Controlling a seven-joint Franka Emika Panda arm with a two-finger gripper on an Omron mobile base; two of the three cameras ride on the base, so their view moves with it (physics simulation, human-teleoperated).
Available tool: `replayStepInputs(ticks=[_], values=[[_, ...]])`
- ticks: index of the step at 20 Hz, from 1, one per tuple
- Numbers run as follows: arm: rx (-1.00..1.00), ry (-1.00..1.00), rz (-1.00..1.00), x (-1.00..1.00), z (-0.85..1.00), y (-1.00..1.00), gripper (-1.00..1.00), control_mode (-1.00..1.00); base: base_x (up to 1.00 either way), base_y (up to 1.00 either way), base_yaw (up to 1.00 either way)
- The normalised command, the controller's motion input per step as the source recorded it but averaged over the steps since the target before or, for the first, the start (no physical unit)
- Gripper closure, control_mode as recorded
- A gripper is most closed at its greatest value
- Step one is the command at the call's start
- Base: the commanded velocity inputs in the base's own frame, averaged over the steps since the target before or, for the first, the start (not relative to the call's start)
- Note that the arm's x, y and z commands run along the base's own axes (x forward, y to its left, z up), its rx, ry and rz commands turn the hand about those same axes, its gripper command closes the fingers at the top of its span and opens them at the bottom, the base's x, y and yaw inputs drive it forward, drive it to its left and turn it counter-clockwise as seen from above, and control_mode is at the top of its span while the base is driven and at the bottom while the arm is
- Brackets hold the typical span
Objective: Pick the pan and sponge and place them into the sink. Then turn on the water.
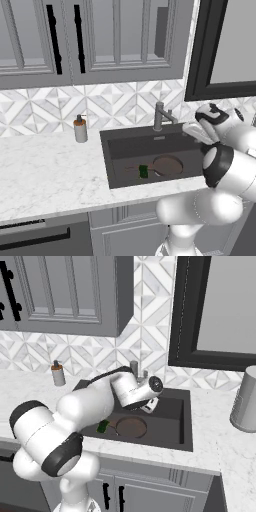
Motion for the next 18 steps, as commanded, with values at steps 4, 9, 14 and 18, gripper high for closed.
replayStepInputs(ticks=[4, 9, 14, 18], values=[[0.22, 0.00, 0.00, 0.00, 0.00, -0.49, -1.00, -1.00, 0.00, 0.00, 0.00], [0.17, 0.00, 0.00, 0.09, 0.00, -0.48, -1.00, -1.00, 0.00, 0.00, 0.00], [0.05, 0.00, 0.00, 0.31, -0.02, -0.08, -1.00, -1.00, 0.00, 0.00, 0.00], [0.00, 0.00, 0.00, 0.45, 0.00, 0.00, -1.00, -1.00, 0.00, 0.00, 0.00]])
